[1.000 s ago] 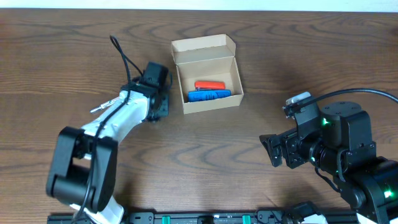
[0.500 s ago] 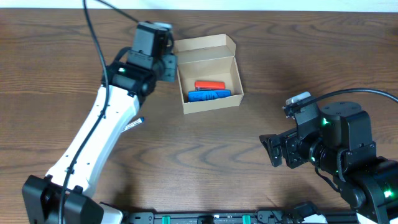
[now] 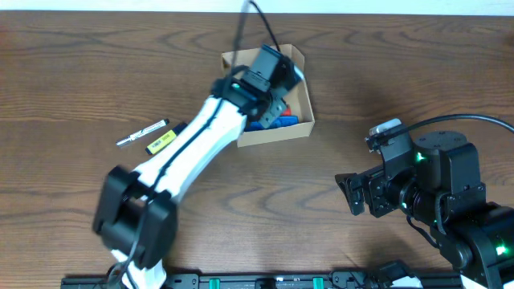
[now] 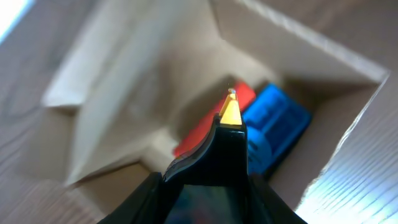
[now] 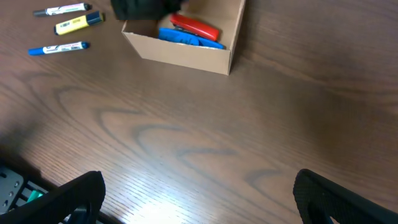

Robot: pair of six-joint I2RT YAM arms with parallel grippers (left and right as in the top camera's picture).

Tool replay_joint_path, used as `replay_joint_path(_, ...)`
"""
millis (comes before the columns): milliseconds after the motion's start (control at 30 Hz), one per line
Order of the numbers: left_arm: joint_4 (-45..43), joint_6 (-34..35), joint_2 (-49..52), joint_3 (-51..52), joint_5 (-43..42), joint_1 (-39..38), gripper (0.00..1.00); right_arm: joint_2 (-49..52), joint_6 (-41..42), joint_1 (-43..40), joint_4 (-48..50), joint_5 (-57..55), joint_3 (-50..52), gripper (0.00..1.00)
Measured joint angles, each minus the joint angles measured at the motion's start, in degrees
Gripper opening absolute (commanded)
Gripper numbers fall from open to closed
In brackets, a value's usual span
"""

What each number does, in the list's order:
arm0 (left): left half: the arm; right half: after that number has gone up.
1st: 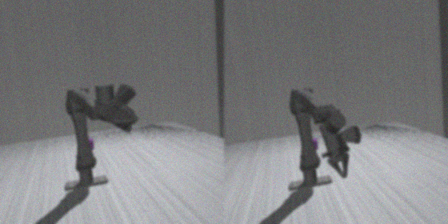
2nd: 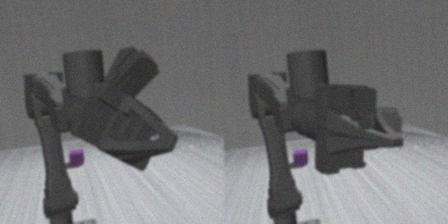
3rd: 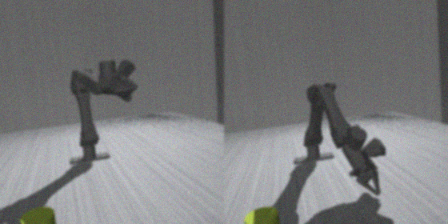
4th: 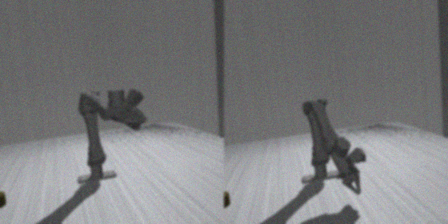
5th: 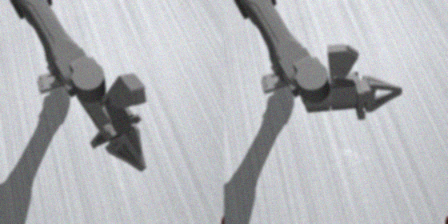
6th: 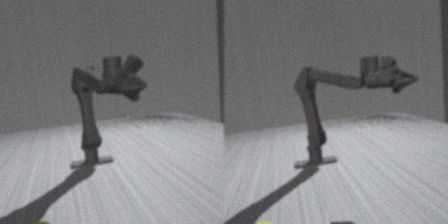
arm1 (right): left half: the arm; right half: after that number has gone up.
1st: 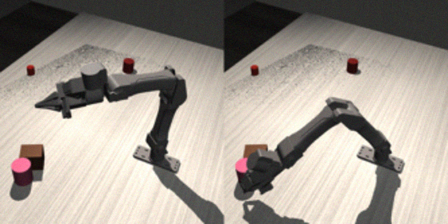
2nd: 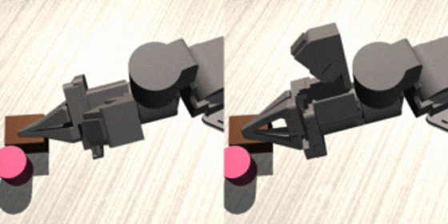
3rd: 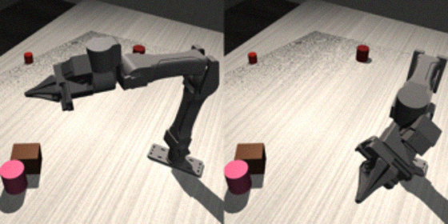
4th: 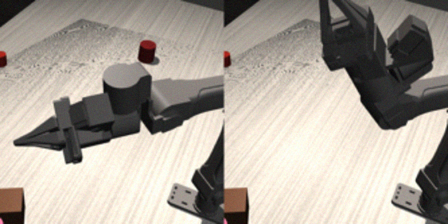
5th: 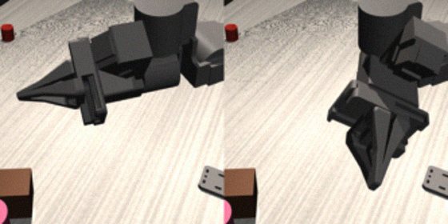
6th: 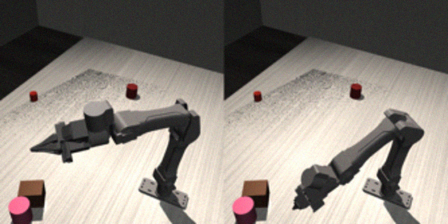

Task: Pack container
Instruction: 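Carry the black tape dispenser into the box and release it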

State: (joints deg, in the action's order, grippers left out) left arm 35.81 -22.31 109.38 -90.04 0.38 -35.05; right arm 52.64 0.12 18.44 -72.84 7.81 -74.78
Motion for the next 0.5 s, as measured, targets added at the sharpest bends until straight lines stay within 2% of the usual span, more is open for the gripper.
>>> replay_joint_path(233, -1.3, -11.6, 5.3, 0.0, 2.9, -0.3, 0.17, 0.0, 0.0, 0.0, 0.0, 0.0, 0.0, 0.99)
replay_joint_path(367, -1.3, -17.4, 7.3, 0.0, 3.6, -0.1, 0.18, 0.0, 0.0, 0.0, 0.0, 0.0, 0.0, 0.99)
replay_joint_path(500, -1.3, -20.2, 7.8, 0.0, 4.2, 0.7, 0.21, 0.0, 0.0, 0.0, 0.0, 0.0, 0.0, 0.99)
